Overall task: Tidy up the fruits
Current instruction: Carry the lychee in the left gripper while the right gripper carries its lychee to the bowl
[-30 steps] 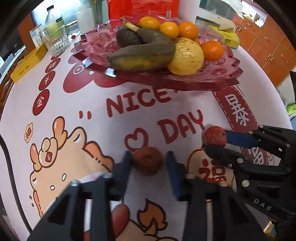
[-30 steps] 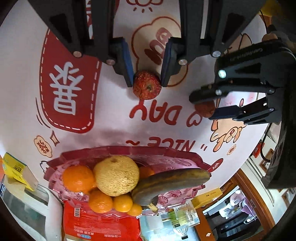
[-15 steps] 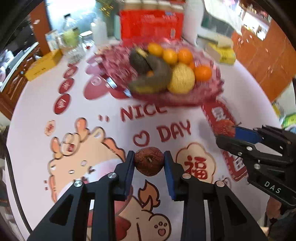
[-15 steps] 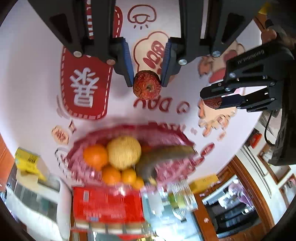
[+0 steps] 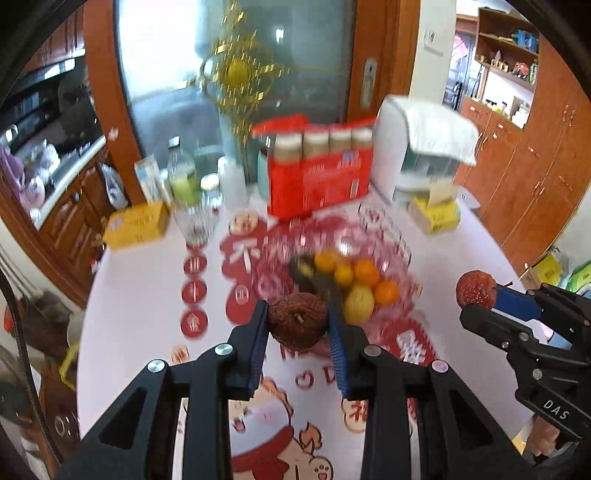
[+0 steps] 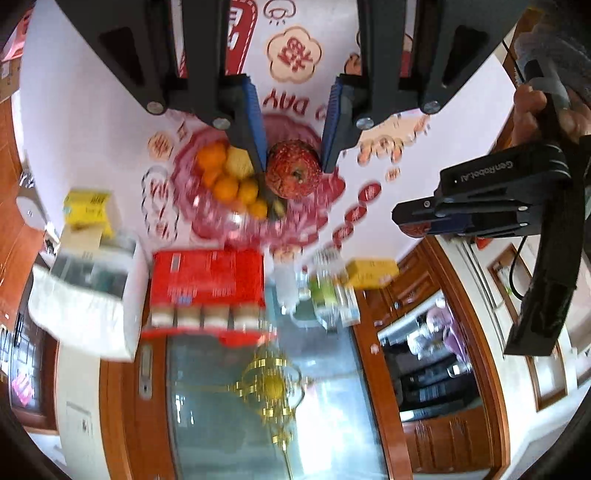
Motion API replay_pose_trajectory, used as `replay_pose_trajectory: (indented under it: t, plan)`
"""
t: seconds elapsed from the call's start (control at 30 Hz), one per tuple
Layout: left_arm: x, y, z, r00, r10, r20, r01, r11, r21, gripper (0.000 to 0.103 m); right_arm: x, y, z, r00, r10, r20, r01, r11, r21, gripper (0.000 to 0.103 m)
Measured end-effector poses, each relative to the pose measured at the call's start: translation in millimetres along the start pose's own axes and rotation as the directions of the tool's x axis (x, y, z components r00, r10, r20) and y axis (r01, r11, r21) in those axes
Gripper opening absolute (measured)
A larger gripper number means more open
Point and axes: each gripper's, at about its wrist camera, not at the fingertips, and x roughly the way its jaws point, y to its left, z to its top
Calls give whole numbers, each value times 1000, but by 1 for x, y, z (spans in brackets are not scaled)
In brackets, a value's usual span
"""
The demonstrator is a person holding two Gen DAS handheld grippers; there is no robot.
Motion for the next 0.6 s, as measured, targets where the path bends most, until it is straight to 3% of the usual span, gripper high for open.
replay_pose_trajectory:
  t: [0.2, 0.33, 0.6]
  plan:
    - [-23, -8, 57, 995, 56, 76, -62, 995, 78, 30, -26, -7, 56, 996, -47, 75, 49, 999, -21, 30]
    - [-8, -12, 83, 995, 61, 82, -69, 992, 102, 30, -14, -19, 79, 991, -113, 75, 115, 993, -16, 30]
    - [91, -16, 84, 998, 43, -37, -39, 993, 114, 30, 73, -63, 67, 982, -162, -100, 170, 983, 71, 30]
